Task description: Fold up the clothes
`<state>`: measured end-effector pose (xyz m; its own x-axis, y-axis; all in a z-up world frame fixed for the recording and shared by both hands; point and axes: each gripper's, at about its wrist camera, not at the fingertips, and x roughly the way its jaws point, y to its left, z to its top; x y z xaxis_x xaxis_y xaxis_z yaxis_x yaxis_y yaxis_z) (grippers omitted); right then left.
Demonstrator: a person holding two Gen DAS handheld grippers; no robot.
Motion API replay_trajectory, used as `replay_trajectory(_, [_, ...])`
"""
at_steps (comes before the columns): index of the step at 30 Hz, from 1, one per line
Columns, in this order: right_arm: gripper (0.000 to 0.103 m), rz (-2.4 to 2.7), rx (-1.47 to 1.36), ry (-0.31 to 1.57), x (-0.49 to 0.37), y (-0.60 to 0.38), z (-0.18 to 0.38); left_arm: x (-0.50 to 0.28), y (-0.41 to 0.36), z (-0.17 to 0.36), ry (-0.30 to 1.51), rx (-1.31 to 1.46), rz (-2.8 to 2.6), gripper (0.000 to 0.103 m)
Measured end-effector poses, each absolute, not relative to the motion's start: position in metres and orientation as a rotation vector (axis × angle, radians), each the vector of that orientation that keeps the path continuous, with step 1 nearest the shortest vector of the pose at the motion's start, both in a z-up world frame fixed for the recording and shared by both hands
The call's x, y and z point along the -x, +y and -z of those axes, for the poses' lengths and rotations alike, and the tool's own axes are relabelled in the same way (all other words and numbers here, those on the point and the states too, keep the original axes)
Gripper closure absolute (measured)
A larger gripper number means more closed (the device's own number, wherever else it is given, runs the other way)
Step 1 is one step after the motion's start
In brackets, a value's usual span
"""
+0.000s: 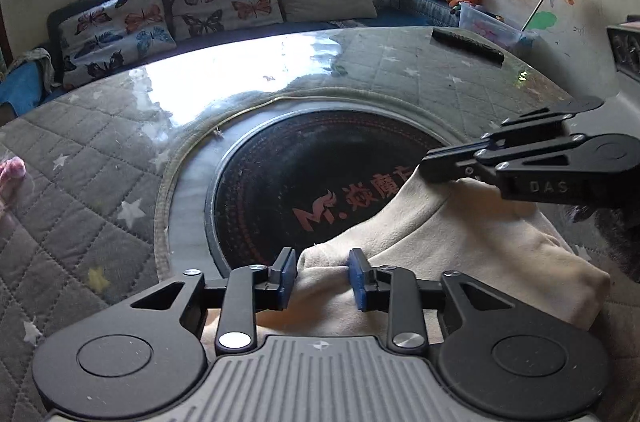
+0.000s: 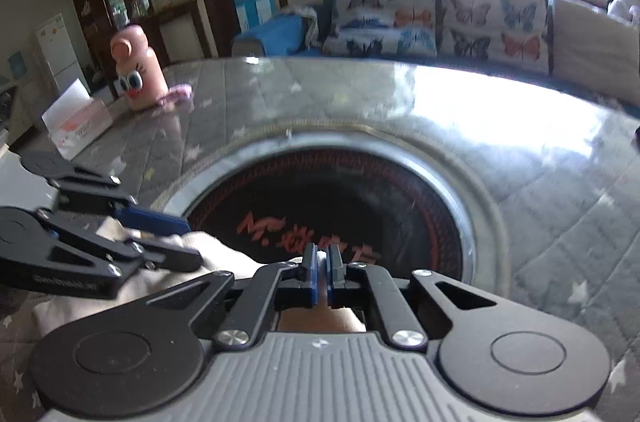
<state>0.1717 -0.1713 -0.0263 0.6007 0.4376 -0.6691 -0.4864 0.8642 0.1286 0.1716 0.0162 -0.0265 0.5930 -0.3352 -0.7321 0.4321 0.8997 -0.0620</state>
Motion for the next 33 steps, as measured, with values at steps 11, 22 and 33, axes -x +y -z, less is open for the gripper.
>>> replay_trajectory(11, [0.093, -0.506, 0.105, 0.760, -0.171, -0.171, 0.028, -0.164, 0.009, 0.030, 0.747, -0.196, 0.426, 0.075])
replay_trajectory(22, [0.093, -0.724, 0.246, 0.757, -0.126, -0.133, 0.021, -0.164, 0.005, 0.033, 0.747, -0.207, 0.419, 0.075])
replay_trajectory(33, [0.093, -0.871, 0.411, 0.739, -0.055, -0.110, 0.017, -0.161, 0.001, 0.034, 0.736, -0.223, 0.398, 0.074])
